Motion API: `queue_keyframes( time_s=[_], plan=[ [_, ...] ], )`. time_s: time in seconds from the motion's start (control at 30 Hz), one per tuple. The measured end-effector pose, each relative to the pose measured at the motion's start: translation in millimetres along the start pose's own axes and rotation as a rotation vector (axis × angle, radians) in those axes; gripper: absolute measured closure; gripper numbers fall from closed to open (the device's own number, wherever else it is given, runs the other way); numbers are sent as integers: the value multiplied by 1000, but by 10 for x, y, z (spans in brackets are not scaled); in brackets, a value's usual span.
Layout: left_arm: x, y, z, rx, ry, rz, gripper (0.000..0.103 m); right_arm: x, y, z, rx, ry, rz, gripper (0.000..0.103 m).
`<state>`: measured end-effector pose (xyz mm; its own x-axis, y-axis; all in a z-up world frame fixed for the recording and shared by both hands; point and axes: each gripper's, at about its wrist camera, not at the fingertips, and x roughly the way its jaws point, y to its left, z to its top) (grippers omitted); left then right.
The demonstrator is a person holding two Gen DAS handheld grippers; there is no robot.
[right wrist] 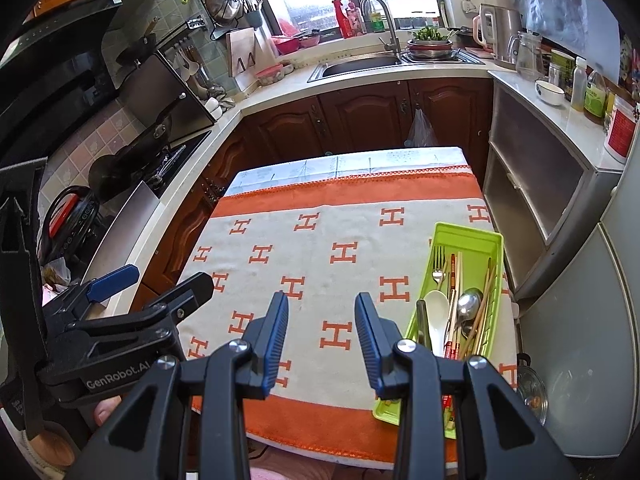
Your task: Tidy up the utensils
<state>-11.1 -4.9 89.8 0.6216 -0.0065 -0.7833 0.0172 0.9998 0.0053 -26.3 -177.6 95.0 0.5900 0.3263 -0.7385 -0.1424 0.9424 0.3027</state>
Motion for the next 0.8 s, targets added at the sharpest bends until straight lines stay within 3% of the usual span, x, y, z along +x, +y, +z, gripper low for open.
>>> queue_keyframes(
  time_s=[0.8],
  plan=[
    [24, 24, -71, 6, 11, -4, 1, 42, 55, -60, -2, 12, -1, 68]
  ],
)
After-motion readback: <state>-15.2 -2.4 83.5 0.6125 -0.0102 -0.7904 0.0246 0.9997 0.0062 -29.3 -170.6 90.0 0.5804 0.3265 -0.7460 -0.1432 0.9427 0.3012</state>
